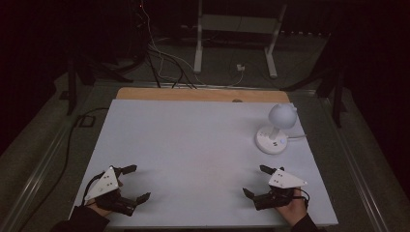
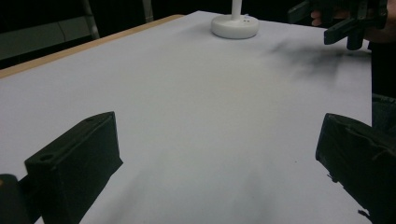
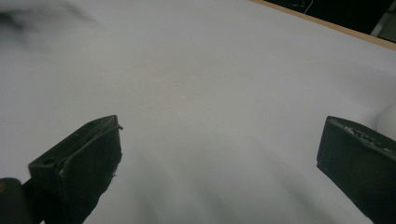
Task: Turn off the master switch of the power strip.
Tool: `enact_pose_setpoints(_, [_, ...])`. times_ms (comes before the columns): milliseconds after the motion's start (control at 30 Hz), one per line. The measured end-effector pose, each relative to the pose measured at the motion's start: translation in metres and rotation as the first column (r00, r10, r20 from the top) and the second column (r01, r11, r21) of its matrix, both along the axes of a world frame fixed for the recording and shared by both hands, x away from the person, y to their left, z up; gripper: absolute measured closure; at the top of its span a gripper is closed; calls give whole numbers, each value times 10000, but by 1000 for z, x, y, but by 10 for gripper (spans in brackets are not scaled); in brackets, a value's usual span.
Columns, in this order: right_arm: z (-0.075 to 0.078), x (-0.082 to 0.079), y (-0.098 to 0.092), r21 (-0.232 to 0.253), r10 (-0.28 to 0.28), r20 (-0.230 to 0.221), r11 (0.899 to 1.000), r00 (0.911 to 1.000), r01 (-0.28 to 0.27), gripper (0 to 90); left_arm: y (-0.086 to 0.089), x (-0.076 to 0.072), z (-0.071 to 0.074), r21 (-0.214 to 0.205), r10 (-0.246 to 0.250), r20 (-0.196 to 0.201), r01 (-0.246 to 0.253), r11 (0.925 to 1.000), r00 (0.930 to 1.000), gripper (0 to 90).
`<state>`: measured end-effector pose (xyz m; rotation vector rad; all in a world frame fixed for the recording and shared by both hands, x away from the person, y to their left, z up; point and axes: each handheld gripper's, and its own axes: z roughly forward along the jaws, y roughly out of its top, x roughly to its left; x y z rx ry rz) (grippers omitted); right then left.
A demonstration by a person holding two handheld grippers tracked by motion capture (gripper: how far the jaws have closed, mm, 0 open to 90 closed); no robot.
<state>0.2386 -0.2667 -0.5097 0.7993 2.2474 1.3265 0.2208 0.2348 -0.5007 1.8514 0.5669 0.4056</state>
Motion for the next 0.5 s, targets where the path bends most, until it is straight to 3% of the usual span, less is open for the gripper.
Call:
enact_pose_setpoints(233, [1,0,2,-70,47,-117,10000,9999,-48,0,1,1,0,-83,16,-15,-16,10000,10000,4])
enact_pose_setpoints(500, [1,-1,3,-227,108,-577,9997,9983,-121,0,0,0,0,-12,-31,1,31,10000,10000,4])
